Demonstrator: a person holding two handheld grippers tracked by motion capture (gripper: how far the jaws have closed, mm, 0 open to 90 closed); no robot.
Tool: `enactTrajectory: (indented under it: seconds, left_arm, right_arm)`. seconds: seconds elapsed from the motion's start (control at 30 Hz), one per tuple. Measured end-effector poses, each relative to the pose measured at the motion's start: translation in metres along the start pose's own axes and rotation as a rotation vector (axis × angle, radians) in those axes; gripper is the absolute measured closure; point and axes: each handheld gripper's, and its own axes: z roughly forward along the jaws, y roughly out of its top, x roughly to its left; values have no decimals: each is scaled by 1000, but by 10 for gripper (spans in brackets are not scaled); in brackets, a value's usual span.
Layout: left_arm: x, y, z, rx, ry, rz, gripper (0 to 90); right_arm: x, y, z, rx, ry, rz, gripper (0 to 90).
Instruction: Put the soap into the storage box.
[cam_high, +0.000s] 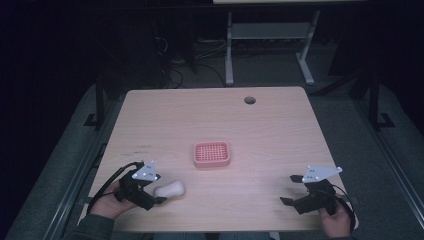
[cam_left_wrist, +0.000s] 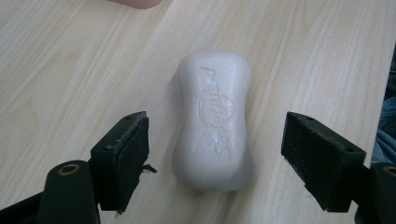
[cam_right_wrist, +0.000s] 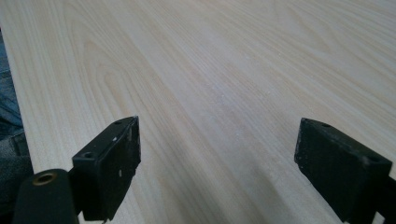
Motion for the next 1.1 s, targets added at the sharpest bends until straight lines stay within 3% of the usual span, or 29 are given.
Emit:
enactTrajectory:
  seconds: [1.1]
  left_arm:
    - [4,16,31,112,-23,1,302]
  right_arm:
    - [0,0,-1,-4,-2,3,142]
